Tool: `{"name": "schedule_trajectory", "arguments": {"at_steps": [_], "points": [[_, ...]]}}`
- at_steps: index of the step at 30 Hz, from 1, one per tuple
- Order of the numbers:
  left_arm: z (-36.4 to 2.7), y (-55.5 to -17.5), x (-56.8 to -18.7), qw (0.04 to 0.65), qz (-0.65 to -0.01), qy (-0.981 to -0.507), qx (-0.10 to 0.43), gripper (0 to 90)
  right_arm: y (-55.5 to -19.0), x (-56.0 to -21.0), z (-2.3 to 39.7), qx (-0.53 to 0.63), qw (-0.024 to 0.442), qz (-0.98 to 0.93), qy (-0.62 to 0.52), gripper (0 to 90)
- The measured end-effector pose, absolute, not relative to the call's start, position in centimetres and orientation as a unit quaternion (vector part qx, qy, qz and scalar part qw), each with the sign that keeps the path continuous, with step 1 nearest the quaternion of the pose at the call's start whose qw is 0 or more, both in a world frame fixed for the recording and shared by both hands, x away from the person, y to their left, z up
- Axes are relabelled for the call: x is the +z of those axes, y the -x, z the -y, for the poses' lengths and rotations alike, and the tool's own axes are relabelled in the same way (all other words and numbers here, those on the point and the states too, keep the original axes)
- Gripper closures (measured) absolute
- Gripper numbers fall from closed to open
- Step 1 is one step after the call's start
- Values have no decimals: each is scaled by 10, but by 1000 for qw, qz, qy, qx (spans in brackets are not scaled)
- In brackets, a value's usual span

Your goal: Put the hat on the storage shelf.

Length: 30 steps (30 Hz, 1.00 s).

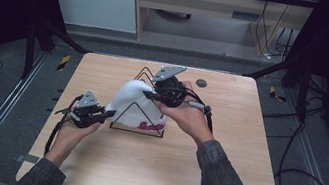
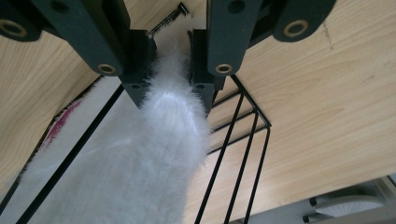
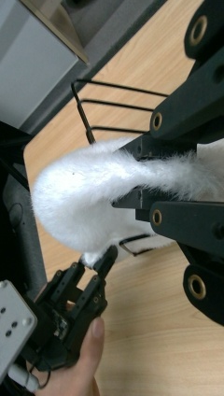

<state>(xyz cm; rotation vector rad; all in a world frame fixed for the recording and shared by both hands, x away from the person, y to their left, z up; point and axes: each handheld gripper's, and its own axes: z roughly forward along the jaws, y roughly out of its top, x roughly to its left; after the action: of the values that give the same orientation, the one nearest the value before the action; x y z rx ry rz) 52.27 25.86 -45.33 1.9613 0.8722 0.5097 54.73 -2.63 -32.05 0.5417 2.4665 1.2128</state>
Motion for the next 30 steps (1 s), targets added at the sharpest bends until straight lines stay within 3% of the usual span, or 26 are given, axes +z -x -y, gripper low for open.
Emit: {"name": "schedule_trajectory", "arguments": {"at_steps": [7, 11, 19, 26, 30], "points": [[-260, -522, -458, 445, -356, -797, 200, 738, -546, -325, 24, 418, 163, -873, -190, 806], [-262, -518, -456, 437, -364, -796, 209, 644, -545, -325, 24, 417, 154, -875, -192, 768], [-278, -501, -443, 433, -375, -788, 225, 461, -542, -326, 25, 421, 145, -873, -199, 580], [-299, -500, -438, 424, -409, -779, 217, 220, -535, -318, 28, 435, 168, -858, -213, 361], [-307, -500, -437, 415, -423, -776, 216, 130, -533, -314, 30, 437, 178, -852, -226, 266]]}}
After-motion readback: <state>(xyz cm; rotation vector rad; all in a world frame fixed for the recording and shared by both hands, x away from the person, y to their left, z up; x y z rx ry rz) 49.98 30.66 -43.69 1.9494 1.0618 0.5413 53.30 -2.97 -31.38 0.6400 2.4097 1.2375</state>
